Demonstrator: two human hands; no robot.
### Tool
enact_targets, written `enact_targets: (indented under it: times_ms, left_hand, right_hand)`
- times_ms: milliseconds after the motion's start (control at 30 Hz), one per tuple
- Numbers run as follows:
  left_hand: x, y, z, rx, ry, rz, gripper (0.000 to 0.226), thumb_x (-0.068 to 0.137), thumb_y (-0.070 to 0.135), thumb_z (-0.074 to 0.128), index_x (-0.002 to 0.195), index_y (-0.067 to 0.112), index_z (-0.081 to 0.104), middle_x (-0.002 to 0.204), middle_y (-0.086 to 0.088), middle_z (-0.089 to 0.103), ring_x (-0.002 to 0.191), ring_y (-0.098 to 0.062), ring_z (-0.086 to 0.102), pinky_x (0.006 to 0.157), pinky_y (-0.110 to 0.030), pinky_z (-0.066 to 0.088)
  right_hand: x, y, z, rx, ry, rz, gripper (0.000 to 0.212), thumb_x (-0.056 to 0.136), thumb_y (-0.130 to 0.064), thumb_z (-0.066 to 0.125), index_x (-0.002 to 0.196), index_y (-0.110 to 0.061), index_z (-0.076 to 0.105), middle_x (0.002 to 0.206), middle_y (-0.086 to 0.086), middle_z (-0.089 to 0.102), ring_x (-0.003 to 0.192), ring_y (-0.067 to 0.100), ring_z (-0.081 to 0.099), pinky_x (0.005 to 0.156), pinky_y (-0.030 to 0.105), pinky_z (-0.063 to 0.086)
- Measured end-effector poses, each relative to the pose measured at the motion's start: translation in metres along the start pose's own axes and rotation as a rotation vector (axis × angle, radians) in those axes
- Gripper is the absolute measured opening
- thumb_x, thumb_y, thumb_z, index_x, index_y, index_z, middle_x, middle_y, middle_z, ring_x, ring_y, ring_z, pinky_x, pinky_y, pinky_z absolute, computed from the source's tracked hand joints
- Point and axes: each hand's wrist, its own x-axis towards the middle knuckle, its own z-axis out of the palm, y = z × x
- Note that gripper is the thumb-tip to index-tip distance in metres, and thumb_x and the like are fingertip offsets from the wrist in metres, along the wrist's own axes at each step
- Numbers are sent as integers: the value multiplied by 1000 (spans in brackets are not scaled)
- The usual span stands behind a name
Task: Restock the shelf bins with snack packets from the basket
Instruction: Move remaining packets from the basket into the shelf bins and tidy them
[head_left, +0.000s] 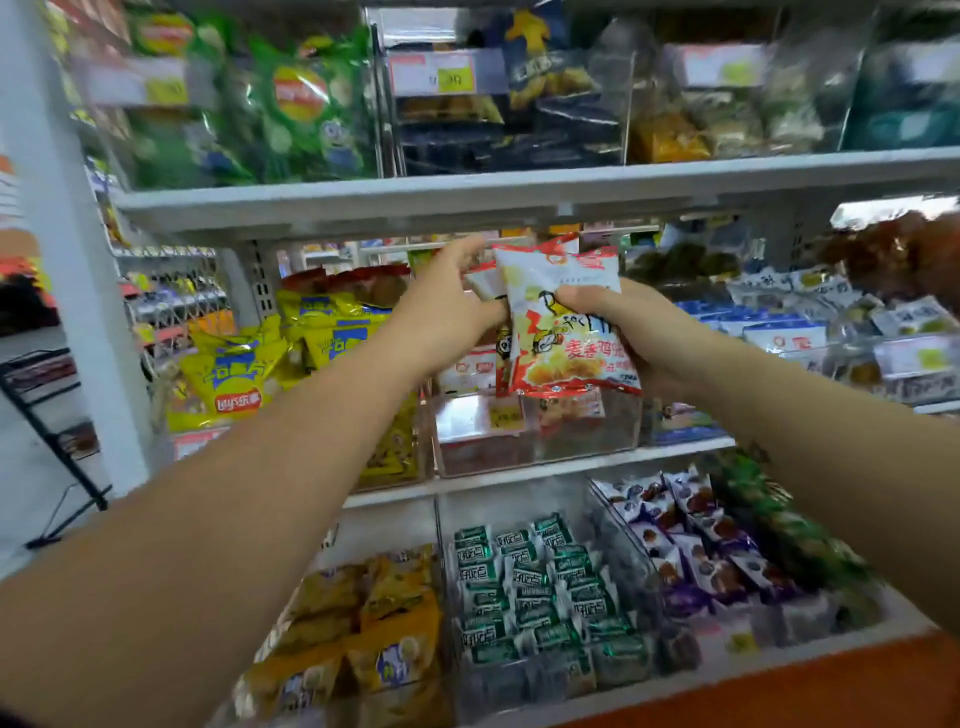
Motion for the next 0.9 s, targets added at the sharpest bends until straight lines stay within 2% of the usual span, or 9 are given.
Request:
enact_targets:
  times_ms: [133, 167, 267, 367, 467, 567, 633, 800, 900]
  left_hand:
    - [35, -8, -1, 111, 42, 2, 79, 71, 29, 77, 142, 23, 42, 138, -4, 53, 115, -19, 59, 99, -38, 50]
    - [39, -11, 0, 140, 68, -1, 80, 67, 32, 75, 140, 25, 43, 137, -6, 53, 116, -21, 58, 100, -41, 50]
    - [42, -15, 7, 190, 122, 3, 70, 72, 23, 73, 137, 25, 46, 128, -6, 50, 120, -22, 51, 104, -37, 44]
    - [40, -21, 12, 233, 131, 7, 59, 78, 14, 68, 133, 23, 49, 122, -8, 46, 121, -27, 46, 103, -36, 42]
    - [43, -30, 14, 272, 110, -41, 54, 77, 13, 68, 127, 20, 49, 123, -10, 48, 114, -28, 51, 96, -35, 46]
    - [47, -35, 10, 329, 48, -48, 49, 79, 18, 73, 123, 17, 50, 108, -2, 57, 93, -21, 57, 65, -26, 44]
    - [45, -39, 5, 359, 22, -59, 52, 79, 21, 75, 125, 19, 49, 105, 0, 57, 86, -19, 55, 56, -25, 38]
    - [44, -49, 4, 495, -132, -89, 61, 80, 26, 75, 134, 19, 48, 125, -1, 59, 109, -22, 59, 76, -24, 41]
    - [42, -51, 11, 683, -237, -72, 59, 80, 28, 74, 133, 17, 49, 127, -7, 60, 111, -26, 59, 80, -28, 47]
  right_hand:
    - [27, -12, -11, -277, -23, -151, 47, 84, -33, 75, 126, -19, 57, 112, 5, 73, 102, 31, 70, 91, 54, 55]
    - [34, -16, -13, -326, -25, -161, 49, 83, -33, 77, 125, -19, 56, 110, 3, 74, 97, 25, 72, 87, 51, 57]
    - [44, -22, -19, -452, -22, -178, 46, 83, -26, 76, 124, -15, 57, 101, -2, 73, 75, 4, 72, 57, 20, 55]
    - [52, -21, -23, -577, -22, -178, 42, 81, -25, 78, 118, -20, 61, 105, -6, 73, 88, 7, 72, 69, 20, 56]
    - [59, -13, -26, -640, -5, -221, 34, 81, -23, 79, 111, -24, 62, 101, -10, 73, 82, 0, 71, 66, 14, 55]
    - [66, -5, -34, -637, 20, -247, 31, 79, -20, 80, 106, -23, 65, 101, -6, 74, 86, 7, 72, 75, 24, 58]
    - [70, -1, -43, -604, 29, -248, 29, 78, -20, 80, 103, -24, 67, 97, -6, 75, 86, 9, 72, 77, 28, 59]
    - [72, 5, -56, -552, 31, -225, 30, 77, -17, 81, 102, -24, 67, 95, -5, 76, 84, 12, 73, 64, 23, 55]
    - [74, 13, -50, -586, -18, -202, 42, 75, -13, 83, 109, -24, 60, 98, -5, 74, 85, 13, 73, 66, 30, 60]
